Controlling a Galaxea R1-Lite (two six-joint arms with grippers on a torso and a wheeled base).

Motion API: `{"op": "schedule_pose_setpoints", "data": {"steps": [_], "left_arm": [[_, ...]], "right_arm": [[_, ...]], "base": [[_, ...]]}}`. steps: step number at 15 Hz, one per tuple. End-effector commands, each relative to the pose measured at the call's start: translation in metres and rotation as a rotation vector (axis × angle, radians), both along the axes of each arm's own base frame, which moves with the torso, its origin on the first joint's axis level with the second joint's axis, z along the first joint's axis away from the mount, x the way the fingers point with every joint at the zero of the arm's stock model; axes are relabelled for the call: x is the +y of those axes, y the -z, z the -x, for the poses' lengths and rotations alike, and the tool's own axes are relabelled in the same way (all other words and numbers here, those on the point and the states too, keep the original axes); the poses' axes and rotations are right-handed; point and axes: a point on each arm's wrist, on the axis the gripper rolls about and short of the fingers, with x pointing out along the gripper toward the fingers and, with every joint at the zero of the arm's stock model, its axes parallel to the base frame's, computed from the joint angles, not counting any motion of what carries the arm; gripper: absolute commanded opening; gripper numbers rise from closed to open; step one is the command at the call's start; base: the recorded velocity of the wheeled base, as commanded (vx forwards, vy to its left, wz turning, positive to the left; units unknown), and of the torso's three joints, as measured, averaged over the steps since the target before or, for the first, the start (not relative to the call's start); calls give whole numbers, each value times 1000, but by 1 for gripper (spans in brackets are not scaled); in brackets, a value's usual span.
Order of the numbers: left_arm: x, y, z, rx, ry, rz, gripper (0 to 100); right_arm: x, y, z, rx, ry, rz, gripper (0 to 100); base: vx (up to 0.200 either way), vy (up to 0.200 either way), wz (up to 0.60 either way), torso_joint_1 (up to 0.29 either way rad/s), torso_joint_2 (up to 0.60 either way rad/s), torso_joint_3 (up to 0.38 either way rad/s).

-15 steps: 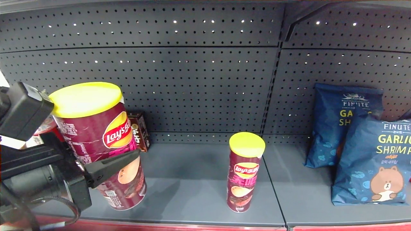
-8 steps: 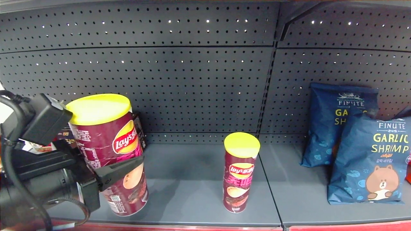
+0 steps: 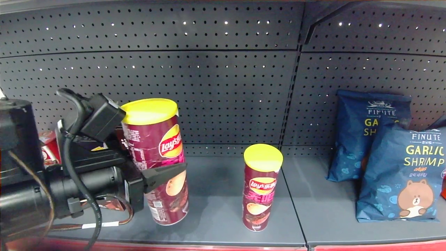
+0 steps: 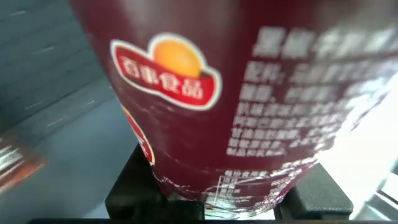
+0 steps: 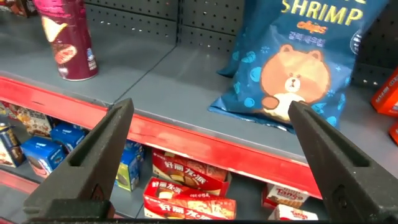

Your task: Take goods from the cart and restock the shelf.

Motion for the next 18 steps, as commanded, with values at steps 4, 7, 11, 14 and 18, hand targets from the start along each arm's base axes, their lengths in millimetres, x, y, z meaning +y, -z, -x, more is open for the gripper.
{"op": "schedule_pose_setpoints", "data": {"steps": [4,7,11,14,18], "left_arm": [[-13,44,-67,17,57,27,0],[-16,68,-108,-31,140,80,0],[-33,76,-150,-50,255,112,0],[-47,88,-177,-57,308,121,0],[-62,94,-196,-73,364,131,0]], "right_arm": [[0,0,0,1,-2,2,100],[0,0,0,2,-5,3,100],[1,0,0,1,-23,4,100],[1,0,0,0,-32,8,100],[1,0,0,0,-32,8,100]], "base": [[0,0,0,0,0,0],[0,0,0,0,0,0],[0,0,0,0,0,0],[0,0,0,0,0,0],[0,0,0,0,0,0]]}}
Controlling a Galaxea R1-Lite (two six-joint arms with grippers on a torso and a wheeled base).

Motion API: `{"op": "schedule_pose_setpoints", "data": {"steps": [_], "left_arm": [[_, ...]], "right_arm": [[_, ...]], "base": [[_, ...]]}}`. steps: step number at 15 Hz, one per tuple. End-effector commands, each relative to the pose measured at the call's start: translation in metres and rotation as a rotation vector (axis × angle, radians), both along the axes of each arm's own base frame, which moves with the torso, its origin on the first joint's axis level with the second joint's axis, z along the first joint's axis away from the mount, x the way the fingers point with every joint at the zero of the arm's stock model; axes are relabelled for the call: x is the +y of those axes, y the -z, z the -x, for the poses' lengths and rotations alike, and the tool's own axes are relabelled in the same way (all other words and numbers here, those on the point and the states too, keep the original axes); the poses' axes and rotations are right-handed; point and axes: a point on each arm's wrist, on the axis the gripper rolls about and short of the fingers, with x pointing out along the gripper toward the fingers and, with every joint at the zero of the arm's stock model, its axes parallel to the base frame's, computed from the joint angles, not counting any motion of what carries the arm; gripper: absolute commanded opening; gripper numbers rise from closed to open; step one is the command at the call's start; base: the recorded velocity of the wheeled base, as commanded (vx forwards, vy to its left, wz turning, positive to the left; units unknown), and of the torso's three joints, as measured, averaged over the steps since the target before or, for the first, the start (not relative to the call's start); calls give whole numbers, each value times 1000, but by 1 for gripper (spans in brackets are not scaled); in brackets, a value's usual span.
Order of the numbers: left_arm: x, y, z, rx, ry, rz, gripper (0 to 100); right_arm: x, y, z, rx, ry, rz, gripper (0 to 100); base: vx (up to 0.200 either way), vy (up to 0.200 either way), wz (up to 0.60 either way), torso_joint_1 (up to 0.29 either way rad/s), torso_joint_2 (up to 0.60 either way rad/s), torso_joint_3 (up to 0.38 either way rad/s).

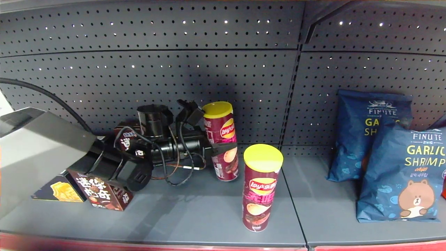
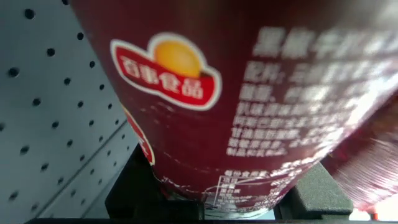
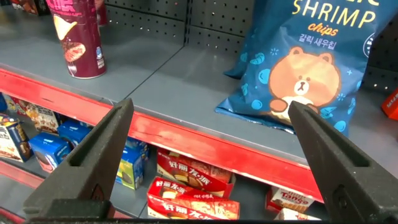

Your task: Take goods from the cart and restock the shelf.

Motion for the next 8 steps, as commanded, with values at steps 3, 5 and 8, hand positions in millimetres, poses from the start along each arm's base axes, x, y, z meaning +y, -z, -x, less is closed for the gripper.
{"op": "schedule_pose_setpoints", "data": {"steps": [3,5,8], "left_arm": [[-19,14,-17,4,29,-2,0],[-22,17,-19,18,32,-9,0],[-26,23,-21,31,40,-14,0]], "right_arm": [[0,0,0,-4,-1,19,100],[0,0,0,-8,0,32,100],[0,0,0,-8,0,33,100]], "base": [[0,0,0,0,0,0],[0,0,0,0,0,0],[0,0,0,0,0,0]]}}
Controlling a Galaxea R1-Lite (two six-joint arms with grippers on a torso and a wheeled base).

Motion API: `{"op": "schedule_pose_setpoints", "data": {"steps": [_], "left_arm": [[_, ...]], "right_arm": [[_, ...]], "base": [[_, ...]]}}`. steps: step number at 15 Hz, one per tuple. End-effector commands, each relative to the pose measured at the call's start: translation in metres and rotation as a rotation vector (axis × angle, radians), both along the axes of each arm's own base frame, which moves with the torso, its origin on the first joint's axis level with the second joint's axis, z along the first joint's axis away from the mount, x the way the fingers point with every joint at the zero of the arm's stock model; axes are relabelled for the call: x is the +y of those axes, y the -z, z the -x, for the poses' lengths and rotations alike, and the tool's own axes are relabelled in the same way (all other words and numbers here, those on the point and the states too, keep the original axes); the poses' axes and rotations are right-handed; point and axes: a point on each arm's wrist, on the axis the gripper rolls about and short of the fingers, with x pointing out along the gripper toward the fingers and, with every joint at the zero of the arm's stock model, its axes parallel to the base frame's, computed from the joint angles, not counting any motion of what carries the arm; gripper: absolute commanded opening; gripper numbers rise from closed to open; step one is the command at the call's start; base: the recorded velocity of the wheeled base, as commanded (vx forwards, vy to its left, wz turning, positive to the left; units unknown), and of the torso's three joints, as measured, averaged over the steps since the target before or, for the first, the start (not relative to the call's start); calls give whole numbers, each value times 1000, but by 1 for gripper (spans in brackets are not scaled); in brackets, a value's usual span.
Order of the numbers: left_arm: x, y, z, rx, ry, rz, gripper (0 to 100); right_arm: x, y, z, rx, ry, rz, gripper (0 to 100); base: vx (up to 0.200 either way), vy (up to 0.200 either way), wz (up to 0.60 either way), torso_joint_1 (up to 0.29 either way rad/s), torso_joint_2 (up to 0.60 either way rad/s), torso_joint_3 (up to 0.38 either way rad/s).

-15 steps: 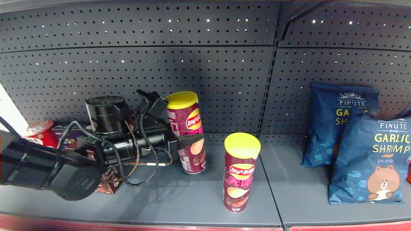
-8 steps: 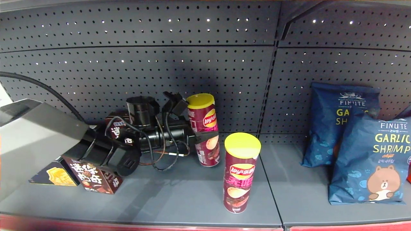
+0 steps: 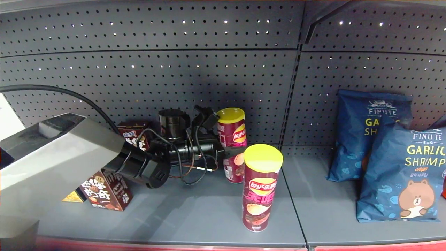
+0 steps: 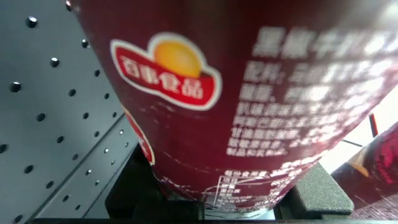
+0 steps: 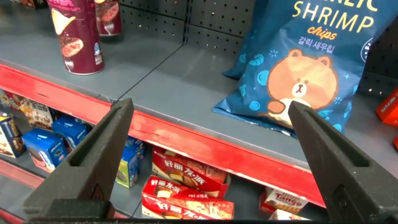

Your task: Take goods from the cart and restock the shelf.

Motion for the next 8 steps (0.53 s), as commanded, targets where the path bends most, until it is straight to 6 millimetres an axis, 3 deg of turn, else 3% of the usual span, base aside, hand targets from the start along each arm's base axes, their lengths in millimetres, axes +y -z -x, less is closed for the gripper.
{"op": "schedule_pose_setpoints", "data": {"steps": [1,8], "left_arm": [[-3,5,-5,1,2,-1,0],[-10,3,-20,-17,7,-20,0]], "right_arm": [[0,0,0,1,0,0,100],[0,0,0,1,0,0,100]], "base": [[0,0,0,0,0,0],[0,0,0,0,0,0]]}}
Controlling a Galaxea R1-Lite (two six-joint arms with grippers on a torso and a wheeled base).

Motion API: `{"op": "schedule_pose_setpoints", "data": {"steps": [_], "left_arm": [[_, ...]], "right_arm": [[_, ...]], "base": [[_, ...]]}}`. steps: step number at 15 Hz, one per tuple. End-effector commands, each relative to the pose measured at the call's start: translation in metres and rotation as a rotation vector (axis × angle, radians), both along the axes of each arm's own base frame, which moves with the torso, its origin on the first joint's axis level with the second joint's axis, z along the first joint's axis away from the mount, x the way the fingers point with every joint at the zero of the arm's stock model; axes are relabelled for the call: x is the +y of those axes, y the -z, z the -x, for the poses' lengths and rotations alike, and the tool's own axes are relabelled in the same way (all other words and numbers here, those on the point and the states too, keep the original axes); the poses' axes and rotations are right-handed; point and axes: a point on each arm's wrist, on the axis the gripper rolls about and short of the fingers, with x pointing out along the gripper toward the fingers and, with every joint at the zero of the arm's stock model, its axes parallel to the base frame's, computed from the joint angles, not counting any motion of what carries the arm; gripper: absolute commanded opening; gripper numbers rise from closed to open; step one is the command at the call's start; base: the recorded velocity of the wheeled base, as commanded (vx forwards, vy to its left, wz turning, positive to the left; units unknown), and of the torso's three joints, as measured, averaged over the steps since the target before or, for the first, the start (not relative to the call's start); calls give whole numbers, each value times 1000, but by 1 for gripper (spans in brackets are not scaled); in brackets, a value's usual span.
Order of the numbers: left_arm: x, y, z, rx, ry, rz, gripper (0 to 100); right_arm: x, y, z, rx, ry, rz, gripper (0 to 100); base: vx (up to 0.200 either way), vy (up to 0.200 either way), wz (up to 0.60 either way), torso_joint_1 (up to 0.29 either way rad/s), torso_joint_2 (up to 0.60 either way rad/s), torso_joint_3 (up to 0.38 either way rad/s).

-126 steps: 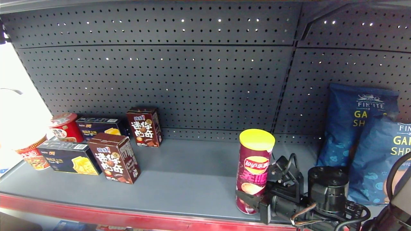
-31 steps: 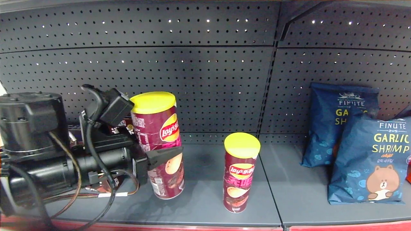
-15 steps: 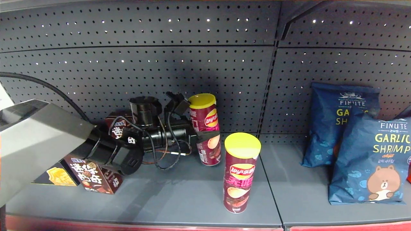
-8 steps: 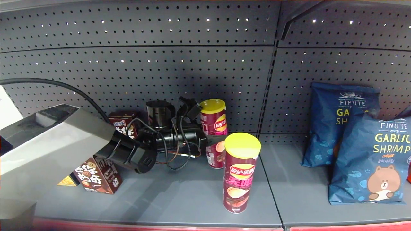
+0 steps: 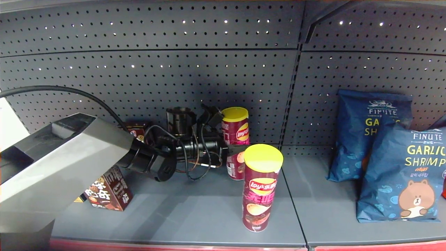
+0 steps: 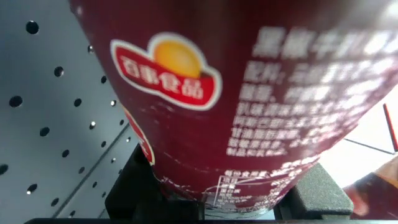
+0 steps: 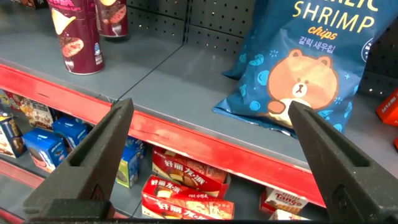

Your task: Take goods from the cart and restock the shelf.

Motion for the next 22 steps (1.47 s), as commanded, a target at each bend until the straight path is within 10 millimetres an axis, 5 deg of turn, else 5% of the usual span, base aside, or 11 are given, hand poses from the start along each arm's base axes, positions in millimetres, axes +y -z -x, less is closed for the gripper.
{"op": "schedule_pose_setpoints", "data": {"steps": [1,8,9,15,22], "left_arm": [[-2,3,-4,-6,2,-2,0],[-2,7,-5,3,1,-9,0],[-3,7,-4,3,2,-9,100],[-1,9,-2,-22,3,-30,100],[34,17,23,-48,-79,-85,100]], "right_arm": [[0,0,0,1,0,0,100],[0,0,0,0,0,0,100],[0,0,0,1,0,0,100],[0,0,0,1,0,0,100],[0,0,0,-1,-13,2,100]], "base": [[0,0,0,0,0,0],[0,0,0,0,0,0],[0,0,0,0,0,0],[0,0,0,0,0,0],[0,0,0,0,0,0]]}}
